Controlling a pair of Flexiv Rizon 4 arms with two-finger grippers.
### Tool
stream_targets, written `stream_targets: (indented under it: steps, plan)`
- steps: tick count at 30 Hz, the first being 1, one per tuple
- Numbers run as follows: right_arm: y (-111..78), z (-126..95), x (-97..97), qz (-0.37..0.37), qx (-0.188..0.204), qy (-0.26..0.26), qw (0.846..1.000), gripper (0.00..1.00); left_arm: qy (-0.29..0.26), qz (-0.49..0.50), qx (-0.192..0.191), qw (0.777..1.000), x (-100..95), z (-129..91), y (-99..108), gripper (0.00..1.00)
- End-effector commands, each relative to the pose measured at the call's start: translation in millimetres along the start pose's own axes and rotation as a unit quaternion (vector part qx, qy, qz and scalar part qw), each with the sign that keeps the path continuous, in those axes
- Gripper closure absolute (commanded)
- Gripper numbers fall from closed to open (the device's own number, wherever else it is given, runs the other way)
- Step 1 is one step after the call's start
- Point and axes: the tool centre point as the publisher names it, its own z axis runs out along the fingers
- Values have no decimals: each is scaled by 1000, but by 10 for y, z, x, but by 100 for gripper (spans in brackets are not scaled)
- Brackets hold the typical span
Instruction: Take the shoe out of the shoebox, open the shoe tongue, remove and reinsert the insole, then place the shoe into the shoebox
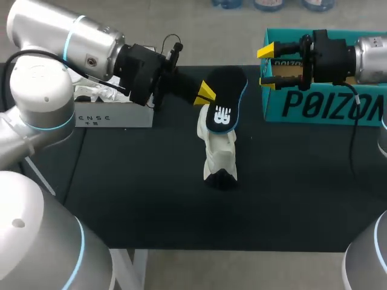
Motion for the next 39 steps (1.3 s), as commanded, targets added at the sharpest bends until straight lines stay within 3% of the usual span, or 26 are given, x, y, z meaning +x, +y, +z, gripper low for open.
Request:
stream_targets:
  steps: [1, 4, 6, 12, 16, 22, 34, 39]
  plan:
    - [-35, 105, -10, -3, 5, 10, 1000, 13, 35, 18, 27, 999, 16, 81, 308, 100]
    - [-74, 138, 22, -5, 14, 16, 1000, 20, 41, 29, 24, 998, 68, 107, 442, 100]
    - [-92, 154, 32, -7, 19, 16, 1000, 30, 42, 41, 21, 998, 77, 134, 514, 100]
    - [-129, 214, 29, -8, 33, 11, 999, 43, 57, 69, -2, 996, 99, 204, 750, 100]
    - [-127, 254, 21, -7, 37, 10, 999, 45, 51, 59, -25, 997, 56, 293, 820, 100]
    - [-102, 305, -17, -3, 35, 10, 999, 51, 49, 73, -34, 996, -29, 411, 846, 100]
    - [-28, 272, -114, 12, 19, 3, 1000, 57, 64, 76, -37, 994, 51, 419, 713, 100]
    - [-37, 267, -143, 36, 31, 3, 999, 65, 66, 84, -47, 993, 78, 406, 723, 100]
